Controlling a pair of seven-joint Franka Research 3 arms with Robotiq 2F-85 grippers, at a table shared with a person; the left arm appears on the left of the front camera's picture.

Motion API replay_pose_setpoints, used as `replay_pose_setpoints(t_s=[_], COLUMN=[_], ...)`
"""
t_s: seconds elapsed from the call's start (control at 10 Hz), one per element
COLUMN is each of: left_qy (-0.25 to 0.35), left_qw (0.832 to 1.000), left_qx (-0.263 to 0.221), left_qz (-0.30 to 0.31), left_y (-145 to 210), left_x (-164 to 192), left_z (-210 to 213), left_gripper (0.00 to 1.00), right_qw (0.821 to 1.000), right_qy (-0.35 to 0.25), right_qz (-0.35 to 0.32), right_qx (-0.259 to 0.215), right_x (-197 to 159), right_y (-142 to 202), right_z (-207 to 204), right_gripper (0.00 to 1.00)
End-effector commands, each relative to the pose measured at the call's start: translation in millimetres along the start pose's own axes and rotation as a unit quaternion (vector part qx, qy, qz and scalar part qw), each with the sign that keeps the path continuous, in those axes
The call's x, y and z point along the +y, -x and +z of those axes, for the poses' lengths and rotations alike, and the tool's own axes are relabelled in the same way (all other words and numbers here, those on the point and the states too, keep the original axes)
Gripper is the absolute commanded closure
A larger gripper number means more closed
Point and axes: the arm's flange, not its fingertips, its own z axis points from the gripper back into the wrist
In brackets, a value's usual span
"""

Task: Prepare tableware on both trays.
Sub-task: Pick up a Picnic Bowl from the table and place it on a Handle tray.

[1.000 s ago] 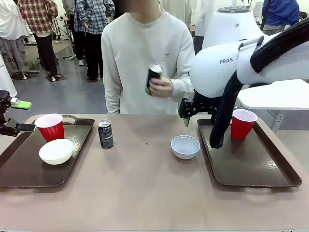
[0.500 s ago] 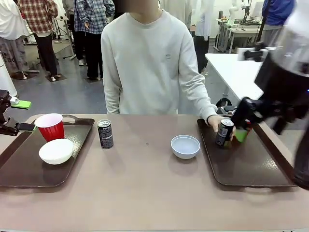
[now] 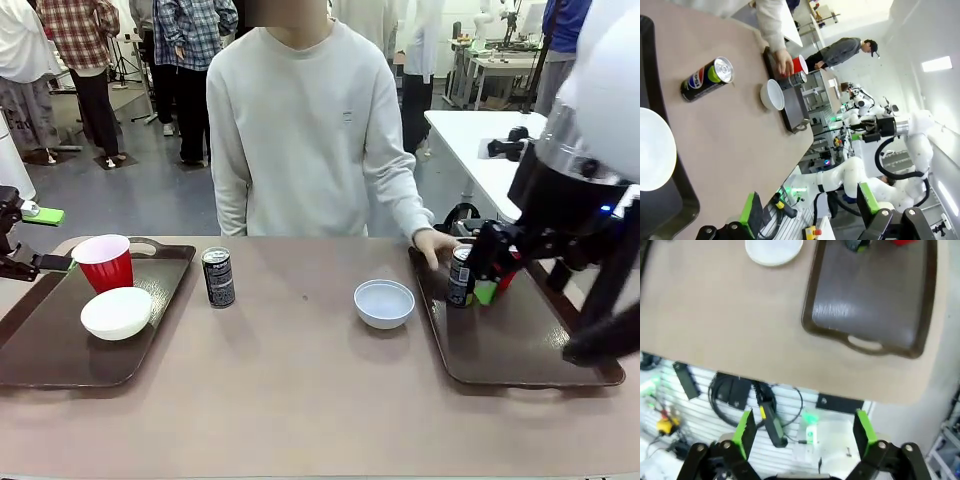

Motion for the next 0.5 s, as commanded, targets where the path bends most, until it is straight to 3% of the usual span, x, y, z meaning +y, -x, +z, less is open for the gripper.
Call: replay_pose_setpoints(t_s=[0.0,0.4], left_qy=[0.007,0.007], left_qw=[1.0,1.0], left_qx=[-0.003,-0.003], left_qz=[-0.009,-0.009], left_y=[4,4], left_x=[1,1], left_z=[1,1], left_gripper=[0.0,0.0], right_qw=[0.999,0.996], right_qy=[-0.03,0.001], right_qz=[-0.033,-0.079], right_qx=[-0.029,-0.046], right_x=[9,32], right_y=[-57,-142], right_z=[-17,-95], right_gripper=[0.0,0.0])
